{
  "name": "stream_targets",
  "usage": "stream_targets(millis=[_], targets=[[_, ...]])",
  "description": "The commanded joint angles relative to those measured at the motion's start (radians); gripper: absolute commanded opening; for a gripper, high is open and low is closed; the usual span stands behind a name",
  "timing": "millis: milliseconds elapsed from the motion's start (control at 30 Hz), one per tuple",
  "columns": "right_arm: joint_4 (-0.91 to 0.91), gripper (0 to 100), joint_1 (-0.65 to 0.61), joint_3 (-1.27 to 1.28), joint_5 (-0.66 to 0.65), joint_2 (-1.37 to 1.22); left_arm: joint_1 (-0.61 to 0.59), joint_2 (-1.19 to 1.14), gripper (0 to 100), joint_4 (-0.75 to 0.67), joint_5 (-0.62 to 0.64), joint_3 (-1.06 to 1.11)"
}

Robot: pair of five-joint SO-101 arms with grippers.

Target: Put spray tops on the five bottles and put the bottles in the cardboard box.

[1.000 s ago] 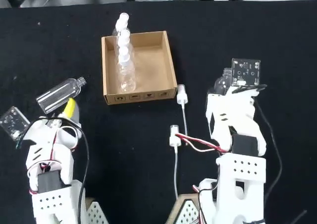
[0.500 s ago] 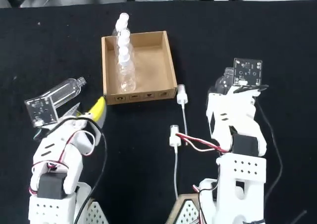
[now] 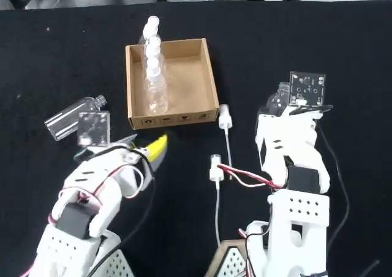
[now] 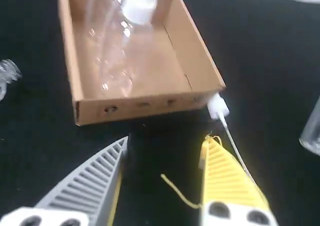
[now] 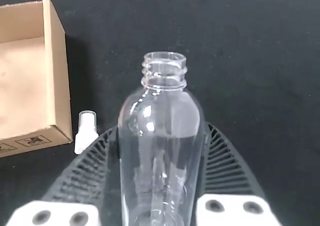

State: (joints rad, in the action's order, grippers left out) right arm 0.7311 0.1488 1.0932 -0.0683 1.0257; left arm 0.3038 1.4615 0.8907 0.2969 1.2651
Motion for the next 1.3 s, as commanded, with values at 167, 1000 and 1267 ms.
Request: stream_targets(millis=[167, 1000, 1267], targets=[[-0.029, 12.0, 0.028, -0.008, 0.009, 0.031, 0.15, -0.328, 21, -0.005, 0.034, -0.156], [-0.029, 12.0, 0.029, -0.008, 0.009, 0.031, 0.34, -1.06, 21, -0.008, 0.112, -0.579], [-0.029, 12.0, 0.031, -0.008, 0.009, 0.033, 0.341, -1.22, 21, -0.008, 0.127, -0.705]])
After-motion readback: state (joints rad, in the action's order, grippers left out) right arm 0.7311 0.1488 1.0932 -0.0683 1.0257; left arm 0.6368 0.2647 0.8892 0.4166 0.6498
